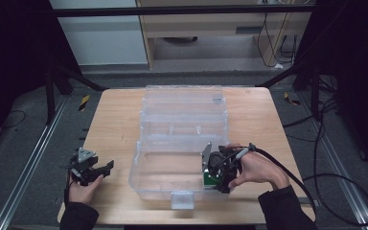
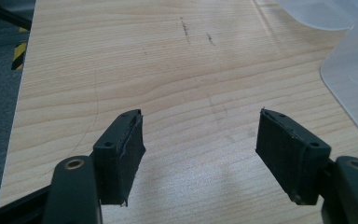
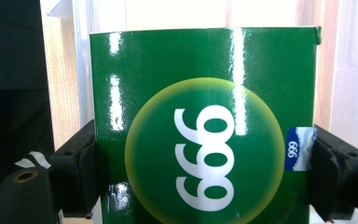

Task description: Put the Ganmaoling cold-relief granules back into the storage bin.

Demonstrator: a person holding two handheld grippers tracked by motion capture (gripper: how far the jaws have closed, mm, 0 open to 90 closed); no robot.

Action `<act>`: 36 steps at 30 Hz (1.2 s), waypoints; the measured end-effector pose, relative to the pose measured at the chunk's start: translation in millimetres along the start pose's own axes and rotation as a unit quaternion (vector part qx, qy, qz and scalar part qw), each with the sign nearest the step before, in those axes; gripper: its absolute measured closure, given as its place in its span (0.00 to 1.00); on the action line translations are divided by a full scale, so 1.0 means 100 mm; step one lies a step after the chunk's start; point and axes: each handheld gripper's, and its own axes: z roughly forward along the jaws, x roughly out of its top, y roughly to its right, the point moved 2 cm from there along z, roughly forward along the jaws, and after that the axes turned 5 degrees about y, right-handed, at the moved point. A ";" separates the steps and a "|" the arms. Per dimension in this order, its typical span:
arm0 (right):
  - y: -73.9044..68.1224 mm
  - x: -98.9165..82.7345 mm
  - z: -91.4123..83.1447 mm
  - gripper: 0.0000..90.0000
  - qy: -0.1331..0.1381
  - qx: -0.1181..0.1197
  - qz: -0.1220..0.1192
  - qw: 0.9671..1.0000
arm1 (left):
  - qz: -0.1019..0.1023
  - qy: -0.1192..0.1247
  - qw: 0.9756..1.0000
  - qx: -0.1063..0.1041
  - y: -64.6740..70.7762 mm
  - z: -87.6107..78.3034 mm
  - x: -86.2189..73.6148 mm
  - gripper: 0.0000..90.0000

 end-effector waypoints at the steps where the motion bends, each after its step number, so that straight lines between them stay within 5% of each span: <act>1: 0.00 0.00 0.00 0.16 0.000 0.000 0.001 1.000 | 0.000 0.000 1.000 0.000 0.00 0.00 0.00 0.35; 13: 0.01 -0.02 -0.14 0.17 0.027 -0.002 0.011 1.000 | 0.000 -0.002 1.000 0.000 0.00 0.00 0.00 0.35; 22: 0.02 -0.14 -0.45 0.20 0.086 -0.042 0.051 0.994 | 0.000 0.000 1.000 0.000 0.00 0.00 0.00 0.35; 24: 0.04 -0.26 -0.56 0.20 0.123 -0.065 0.084 0.987 | 0.000 -0.001 1.000 0.000 0.00 0.00 0.00 0.35; 28: 0.03 -0.39 -0.63 0.19 0.142 -0.094 0.105 0.980 | 0.002 -0.003 1.000 0.000 0.00 0.00 0.00 0.35; 33: -0.01 -0.71 -0.73 0.16 0.200 -0.140 0.157 0.957 | 0.001 -0.003 1.000 0.000 0.01 0.00 0.00 0.35; 34: -0.01 -0.71 -0.73 0.16 0.200 -0.140 0.157 0.957 | 0.001 -0.003 1.000 0.000 0.01 0.00 0.00 0.35; 35: -0.01 -0.83 -0.72 0.14 0.219 -0.158 0.186 0.945 | 0.002 -0.003 1.000 0.000 0.01 0.00 0.00 0.35; 36: -0.01 -0.92 -0.70 0.13 0.228 -0.171 0.206 0.936 | 0.002 -0.003 1.000 0.000 0.01 0.00 0.00 0.35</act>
